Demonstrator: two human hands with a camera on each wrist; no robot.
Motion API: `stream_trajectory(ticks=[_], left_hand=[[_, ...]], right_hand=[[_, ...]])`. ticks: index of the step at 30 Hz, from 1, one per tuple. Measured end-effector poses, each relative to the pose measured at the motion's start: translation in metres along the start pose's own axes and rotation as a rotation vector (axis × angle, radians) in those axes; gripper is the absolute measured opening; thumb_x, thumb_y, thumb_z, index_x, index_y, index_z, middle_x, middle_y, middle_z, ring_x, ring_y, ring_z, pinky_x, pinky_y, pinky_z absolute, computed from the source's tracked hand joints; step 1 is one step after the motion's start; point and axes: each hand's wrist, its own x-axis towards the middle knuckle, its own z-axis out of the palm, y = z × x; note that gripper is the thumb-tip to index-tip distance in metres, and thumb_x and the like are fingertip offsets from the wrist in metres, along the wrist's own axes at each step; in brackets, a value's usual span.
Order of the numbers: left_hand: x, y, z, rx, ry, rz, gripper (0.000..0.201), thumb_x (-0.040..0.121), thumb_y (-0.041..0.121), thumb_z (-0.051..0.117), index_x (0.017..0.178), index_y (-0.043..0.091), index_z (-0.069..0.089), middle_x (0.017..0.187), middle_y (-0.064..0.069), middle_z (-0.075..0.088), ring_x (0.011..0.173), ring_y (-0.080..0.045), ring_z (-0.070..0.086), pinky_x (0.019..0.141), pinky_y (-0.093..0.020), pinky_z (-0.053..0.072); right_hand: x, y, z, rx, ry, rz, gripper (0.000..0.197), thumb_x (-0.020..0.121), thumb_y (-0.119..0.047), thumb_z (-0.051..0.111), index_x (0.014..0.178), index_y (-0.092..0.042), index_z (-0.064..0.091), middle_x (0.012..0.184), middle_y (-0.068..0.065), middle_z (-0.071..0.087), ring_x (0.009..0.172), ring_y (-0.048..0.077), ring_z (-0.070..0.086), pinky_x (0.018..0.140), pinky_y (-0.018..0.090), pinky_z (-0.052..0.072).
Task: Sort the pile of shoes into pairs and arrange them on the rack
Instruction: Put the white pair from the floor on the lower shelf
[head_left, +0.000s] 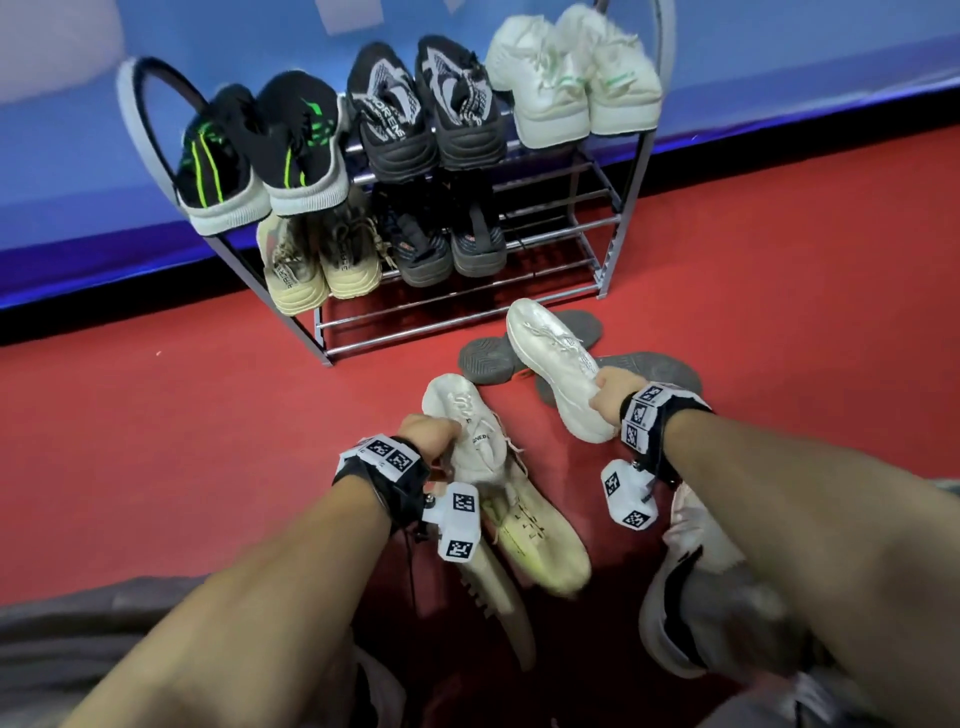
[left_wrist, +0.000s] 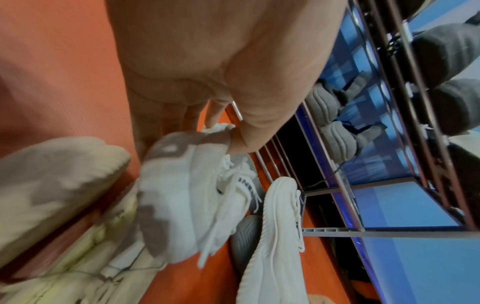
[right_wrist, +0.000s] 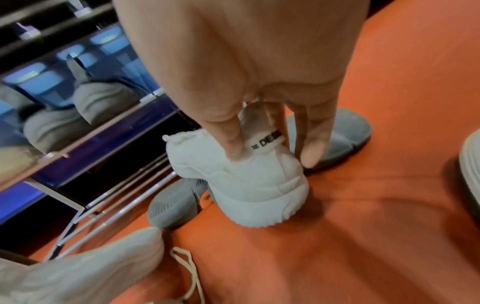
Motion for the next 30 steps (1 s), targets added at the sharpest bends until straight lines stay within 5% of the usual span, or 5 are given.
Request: stream_trajectory(ticks=[8, 15, 22, 26, 30], left_hand=[[-0.047, 0.052, -0.014, 0.108, -0.062, 0.120, 0.012, 0.082, 0.005, 0.060, 0.090, -0.004, 0.057, 0.071, -0.016, 0.056, 0.064, -0.029, 0.057, 0.069, -0.043, 0.050], [-0.093, 0.106, -0.011, 0.157, -0.101, 0.297, 0.006, 0.083, 0.007, 0.059, 0.080, 0.004, 0.056, 0.061, -0.011, 0.051, 0.047, -0.023, 0.050, 0.049, -0.026, 0.044], [-0.111, 0.140, 0.006, 0.070, -0.138, 0.383, 0.006, 0.085, 0.008, 0.060, 0.088, 0.004, 0.059, 0.070, -0.010, 0.051, 0.054, -0.024, 0.052, 0.045, -0.027, 0.047], [-0.111, 0.154, 0.017, 0.028, -0.088, 0.431, 0.008, 0.084, 0.008, 0.058, 0.076, 0.008, 0.056, 0.059, -0.009, 0.048, 0.045, -0.023, 0.048, 0.047, -0.028, 0.042], [-0.104, 0.163, 0.025, -0.023, -0.080, 0.495, 0.021, 0.084, 0.005, 0.056, 0.067, 0.013, 0.048, 0.054, -0.006, 0.044, 0.041, -0.018, 0.044, 0.047, -0.024, 0.040]], right_hand=[[-0.041, -0.015, -0.083, 0.048, 0.076, -0.121, 0.033, 0.089, -0.017, 0.058, 0.121, -0.008, 0.062, 0.118, 0.016, 0.065, 0.106, 0.033, 0.065, 0.090, 0.040, 0.055], [-0.072, -0.028, -0.138, 0.174, 0.058, -0.175, 0.022, 0.086, -0.011, 0.065, 0.105, -0.018, 0.055, 0.104, 0.013, 0.063, 0.080, 0.027, 0.068, 0.062, 0.032, 0.060], [-0.085, -0.027, -0.190, 0.250, 0.107, -0.186, 0.018, 0.089, -0.009, 0.063, 0.103, -0.016, 0.054, 0.085, 0.005, 0.061, 0.073, 0.023, 0.067, 0.060, 0.034, 0.060], [-0.081, -0.024, -0.204, 0.317, 0.115, -0.174, 0.022, 0.088, -0.011, 0.065, 0.105, -0.018, 0.054, 0.096, 0.008, 0.063, 0.074, 0.022, 0.068, 0.052, 0.028, 0.057], [-0.073, -0.022, -0.204, 0.446, 0.131, -0.147, 0.011, 0.091, -0.008, 0.061, 0.096, -0.016, 0.055, 0.102, 0.013, 0.062, 0.074, 0.026, 0.066, 0.053, 0.041, 0.061]])
